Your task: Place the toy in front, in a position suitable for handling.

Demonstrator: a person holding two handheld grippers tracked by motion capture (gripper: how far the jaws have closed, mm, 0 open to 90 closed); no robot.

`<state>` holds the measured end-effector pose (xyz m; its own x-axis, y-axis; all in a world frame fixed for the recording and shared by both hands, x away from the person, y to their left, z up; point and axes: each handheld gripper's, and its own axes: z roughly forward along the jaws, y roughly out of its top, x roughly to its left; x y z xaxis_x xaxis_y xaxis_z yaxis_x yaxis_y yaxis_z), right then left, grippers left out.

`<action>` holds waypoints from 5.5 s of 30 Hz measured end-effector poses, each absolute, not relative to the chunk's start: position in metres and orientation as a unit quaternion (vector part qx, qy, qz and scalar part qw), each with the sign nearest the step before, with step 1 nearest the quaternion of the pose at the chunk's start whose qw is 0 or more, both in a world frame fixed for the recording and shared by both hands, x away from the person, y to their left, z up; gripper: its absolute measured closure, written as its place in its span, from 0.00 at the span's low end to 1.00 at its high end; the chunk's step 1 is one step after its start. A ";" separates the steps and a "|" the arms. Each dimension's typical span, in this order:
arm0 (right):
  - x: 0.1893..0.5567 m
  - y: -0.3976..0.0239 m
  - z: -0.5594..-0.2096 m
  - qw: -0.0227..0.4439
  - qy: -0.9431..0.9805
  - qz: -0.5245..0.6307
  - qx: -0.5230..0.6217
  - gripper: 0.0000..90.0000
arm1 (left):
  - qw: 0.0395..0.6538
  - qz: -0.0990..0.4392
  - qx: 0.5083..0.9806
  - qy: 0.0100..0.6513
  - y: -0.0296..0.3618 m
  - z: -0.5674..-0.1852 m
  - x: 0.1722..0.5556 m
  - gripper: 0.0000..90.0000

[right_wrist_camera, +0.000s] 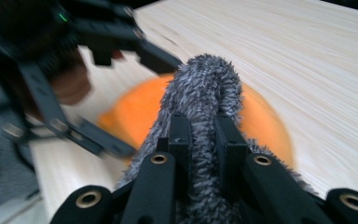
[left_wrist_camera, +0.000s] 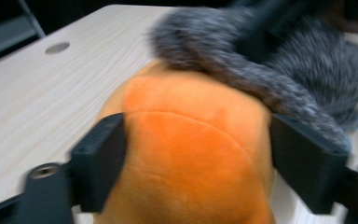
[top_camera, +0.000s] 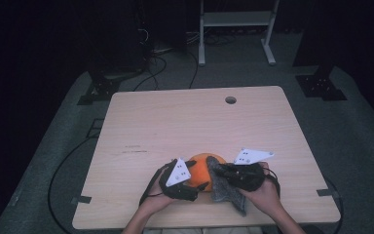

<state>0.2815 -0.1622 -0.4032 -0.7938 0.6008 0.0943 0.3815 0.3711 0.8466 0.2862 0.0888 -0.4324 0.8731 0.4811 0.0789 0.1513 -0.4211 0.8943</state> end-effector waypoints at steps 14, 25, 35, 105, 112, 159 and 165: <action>0.274 -0.154 -0.398 0.095 0.824 0.485 0.276 0.88 | 0.488 0.184 0.834 0.180 0.083 -0.432 0.283 0.25; 0.276 -0.162 -0.397 0.104 0.824 0.476 0.289 0.88 | 0.501 0.123 0.826 0.227 0.094 -0.433 0.294 0.33; 0.277 -0.162 -0.396 0.095 0.835 0.463 0.281 0.88 | 0.490 0.144 0.833 0.214 0.085 -0.429 0.290 0.13; 0.285 -0.177 -0.417 0.093 0.812 0.477 0.324 0.88 | 0.501 0.134 0.819 0.245 0.100 -0.443 0.299 0.17; 0.298 -0.186 -0.430 0.055 0.807 0.452 0.376 0.87 | 0.488 0.139 0.830 0.232 0.105 -0.446 0.293 0.24; 0.295 -0.189 -0.420 0.059 0.778 0.506 0.368 0.86 | 0.467 0.203 0.849 0.141 0.086 -0.446 0.269 0.28; 0.297 -0.202 -0.422 0.049 0.775 0.494 0.390 0.87 | 0.466 0.207 0.850 0.132 0.081 -0.443 0.266 0.28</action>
<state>0.2972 -0.2020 -0.4220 -0.6902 0.6542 0.3091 0.5567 0.2073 0.8044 0.2665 0.0811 -0.4432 0.8796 0.4168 0.2293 0.0311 -0.5314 0.8466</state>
